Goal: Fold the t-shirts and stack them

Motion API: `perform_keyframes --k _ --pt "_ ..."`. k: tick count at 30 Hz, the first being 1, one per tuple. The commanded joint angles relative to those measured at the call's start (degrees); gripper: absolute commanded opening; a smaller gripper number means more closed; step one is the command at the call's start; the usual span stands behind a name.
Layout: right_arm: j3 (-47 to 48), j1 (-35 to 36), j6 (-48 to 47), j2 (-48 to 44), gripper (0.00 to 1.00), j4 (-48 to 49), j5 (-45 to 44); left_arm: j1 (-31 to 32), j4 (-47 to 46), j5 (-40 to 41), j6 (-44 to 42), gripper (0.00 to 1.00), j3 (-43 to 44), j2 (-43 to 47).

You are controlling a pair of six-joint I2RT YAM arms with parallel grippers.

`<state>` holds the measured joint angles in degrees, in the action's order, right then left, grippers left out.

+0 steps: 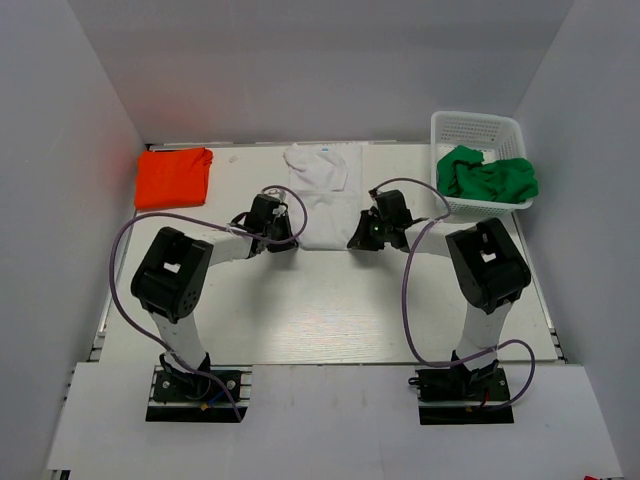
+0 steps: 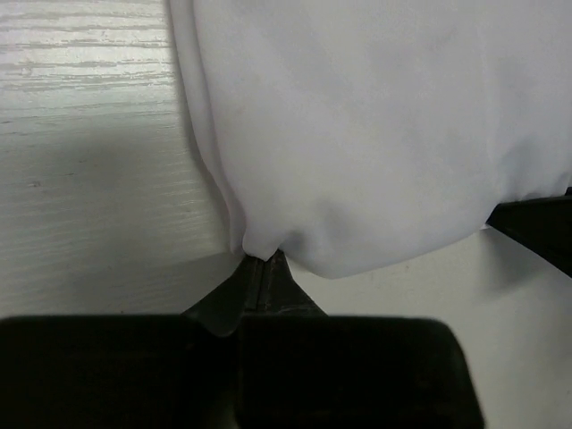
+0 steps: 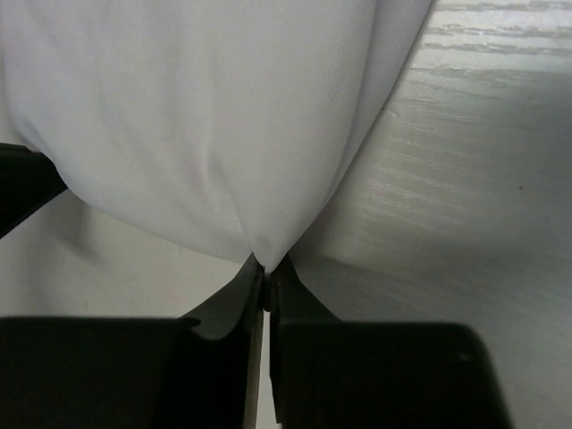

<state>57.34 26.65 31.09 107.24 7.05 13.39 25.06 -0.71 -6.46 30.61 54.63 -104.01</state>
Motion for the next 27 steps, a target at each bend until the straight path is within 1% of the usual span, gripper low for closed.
perform_keyframes --k 1,3,4,5,7,8,9,11,12,14,15,16,18,19,20,24,27 --pt "0.93 0.15 -0.24 -0.45 0.0 -1.95 0.14 -0.01 2.64 0.92 -0.38 0.0 -0.13 0.99" --pt "-0.12 0.33 -1.29 -3.43 0.0 -2.74 1.28 -0.01 2.64 1.53 -0.38 0.0 -2.32 3.88" --pt "-0.47 0.5 -1.47 -4.4 0.0 -3.09 3.2 -0.01 2.12 1.54 -0.38 0.0 -3.38 7.64" --pt "-0.74 0.68 -2.08 -7.72 0.0 -3.62 3.83 0.51 1.59 0.84 0.15 0.0 -4.52 9.85" --pt "-2.84 1.03 -2.26 -10.2 0.0 -4.23 3.75 0.52 0.89 0.31 1.02 0.0 -7.86 14.34" --pt "-3.81 1.38 -2.09 -13.86 0.0 -6.59 3.84 1.21 1.58 0.31 2.6 0.0 -9.35 18.53" --pt "-4.69 1.47 -2.17 -15.03 0.0 -6.96 3.67 1.83 3.85 0.31 3.48 0.0 -9.98 20.58" --pt "-5.57 2.6 -2.7 -20.11 0.0 -13.42 4.54 2.71 6.06 -1.18 5.15 0.0 -11.38 24.36" --pt "-6.1 2.79 -2.7 -21.36 0.0 -14.33 4.46 3.41 6.94 -2.23 5.77 0.0 -13.3 28.47" --pt "-8.73 3.75 -2.7 -26.1 0.0 -16.97 5.59 4.2 9.14 -5.31 7.17 0.0 -15.25 33.05" --pt "-9.17 4.71 -2.62 -30.73 0.0 -18.55 5.34 4.9 9.93 -6.01 8.66 0.0 -16.82 35.34" --pt "-10.4 4.98 -2.79 -32.34 0.0 -20.04 5.33 4.91 12.46 -6.02 9.2 0.0 -16.84 39.89" --pt "-10.67 5.34 -2.88 -34.98 0.0 -21.72 4.9 5.79 14.59 -3.57 9.2 0.0 -17.45 44.05" --pt "-10.15 5.77 -2.79 -38.56 0.0 -23.47 4.2 6.31 16.6 -2.69 9.2 0.0 -17.45 45.63" --pt "-9.88 5.86 -2.96 -39.64 0.0 -23.75 3.67 6.32 16.62 -2.68 9.2 0.0 -15.63 47.73" --pt "-8.48 5.78 -2.62 -42.99 0.0 -23.84 2.52 6.93 18.11 -1.99 7.01 0.0 -12.36 48.28" --pt "-8.04 5.51 -2.09 -42.29 0.0 -22.43 1.56 7.46 14.87 -0.67 7.01 0.0 -12.36 46.36"
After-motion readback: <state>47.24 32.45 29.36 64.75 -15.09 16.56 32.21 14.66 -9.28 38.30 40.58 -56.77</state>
